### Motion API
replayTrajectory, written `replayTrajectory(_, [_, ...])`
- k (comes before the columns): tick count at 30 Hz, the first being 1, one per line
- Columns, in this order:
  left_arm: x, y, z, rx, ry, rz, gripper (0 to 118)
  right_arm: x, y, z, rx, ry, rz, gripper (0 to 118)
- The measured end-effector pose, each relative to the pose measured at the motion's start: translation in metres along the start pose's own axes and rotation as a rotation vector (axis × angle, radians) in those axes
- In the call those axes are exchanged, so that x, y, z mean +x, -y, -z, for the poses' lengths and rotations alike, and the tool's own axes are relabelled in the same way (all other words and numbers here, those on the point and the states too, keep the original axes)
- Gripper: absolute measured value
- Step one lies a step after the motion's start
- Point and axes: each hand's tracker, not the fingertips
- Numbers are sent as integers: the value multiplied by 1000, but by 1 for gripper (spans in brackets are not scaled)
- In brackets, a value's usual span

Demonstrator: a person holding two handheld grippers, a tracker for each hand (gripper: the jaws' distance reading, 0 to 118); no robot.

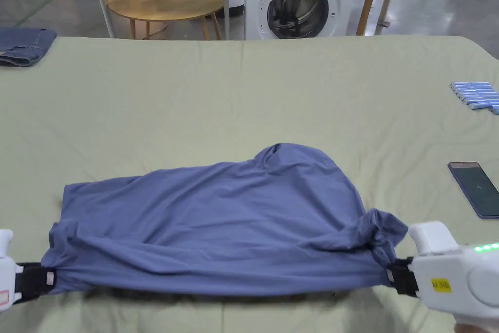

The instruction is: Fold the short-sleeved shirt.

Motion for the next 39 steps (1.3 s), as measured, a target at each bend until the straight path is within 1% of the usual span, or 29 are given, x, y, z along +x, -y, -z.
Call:
replayTrajectory(4, [-13, 32, 0, -40, 29, -36, 0, 3, 40, 7, -58, -12, 39, 8])
replayTrajectory(6, [-14, 42, 5, -55, 34, -57, 0, 5, 57, 19, -65, -35, 62, 8])
replayTrajectory(8, [-22, 46, 14, -78, 73, -105, 0, 7, 64, 30, -84, -30, 109, 9])
replayTrajectory(9, [-27, 45, 18, -94, 105, -141, 1, 8, 64, 32, -66, -40, 119, 14])
replayTrajectory(10, [-27, 46, 24, -109, 129, -165, 6, 10, 64, 33, -71, -32, 132, 29])
replayTrajectory(11, [-30, 45, 22, -106, 140, -178, 30, 12, 62, 33, -107, -8, 148, 67])
replayTrajectory(12, [-31, 44, 18, -99, 124, -159, 67, 14, 59, 32, -118, -13, 141, 96])
replayTrajectory(13, [-31, 42, 14, -88, 117, -138, 90, 16, 57, 29, -113, -21, 132, 109])
replayTrajectory(15, [-24, 31, -8, -30, 89, -106, 89, 18, 44, 6, -55, -22, 119, 109])
replayTrajectory(16, [-24, 24, -16, 7, 89, -113, 89, 19, 35, -3, -24, -19, 133, 109])
replayTrajectory(18, [-13, 4, -36, 79, 110, -124, 89, 17, 11, -27, 61, -52, 158, 109])
replayTrajectory(19, [-9, -5, -42, 99, 140, -133, 84, 16, -2, -30, 88, -70, 169, 109])
replayTrajectory(20, [-3, -14, -46, 128, 201, -130, 58, 15, -16, -29, 109, -103, 187, 99])
replayTrajectory(21, [3, -22, -49, 148, 249, -123, 18, 12, -31, -27, 117, -142, 198, 68])
replayTrajectory(22, [9, -31, -49, 166, 272, -110, 0, 10, -43, -25, 134, -155, 211, 0])
replayTrajectory(23, [18, -38, -45, 161, 254, -83, 0, 8, -57, -20, 158, -160, 216, 0])
replayTrajectory(24, [26, -41, -45, 191, 216, -50, 0, 6, -67, -15, 197, -86, 197, 0])
replayTrajectory(25, [34, -46, -41, 142, 214, -12, 0, 2, -84, 2, 203, -98, 214, 0])
replayTrajectory(26, [52, -47, -40, 133, 214, 29, 0, 1, -101, 18, 153, -87, 164, 0])
replayTrajectory(28, [63, -49, -34, 131, 192, 45, 0, 3, -125, 44, 162, -100, 194, 0])
replayTrajectory(31, [59, -52, -19, 101, 230, 9, 0, 8, -162, 79, 123, -78, 220, 0])
replayTrajectory(32, [60, -51, -16, 86, 238, 4, 0, 12, -177, 96, 122, -73, 230, 13])
replayTrajectory(33, [62, -51, -14, 82, 232, 3, 0, 12, -192, 109, 102, -67, 236, 44])
replayTrajectory(34, [59, -49, -9, 82, 222, 3, 0, 17, -203, 131, 46, -63, 266, 82])
replayTrajectory(35, [60, -50, -8, 76, 217, 1, 0, 20, -211, 151, 37, -46, 303, 113])
replayTrajectory(36, [59, -50, -7, 69, 220, -5, 0, 23, -216, 163, 52, -21, 311, 114])
replayTrajectory(38, [50, -49, -4, 70, 212, -27, 0, 29, -226, 187, 12, 26, 333, 113])
replayTrajectory(39, [48, -51, -4, 64, 213, -28, 0, 29, -227, 195, 4, 33, 322, 113])
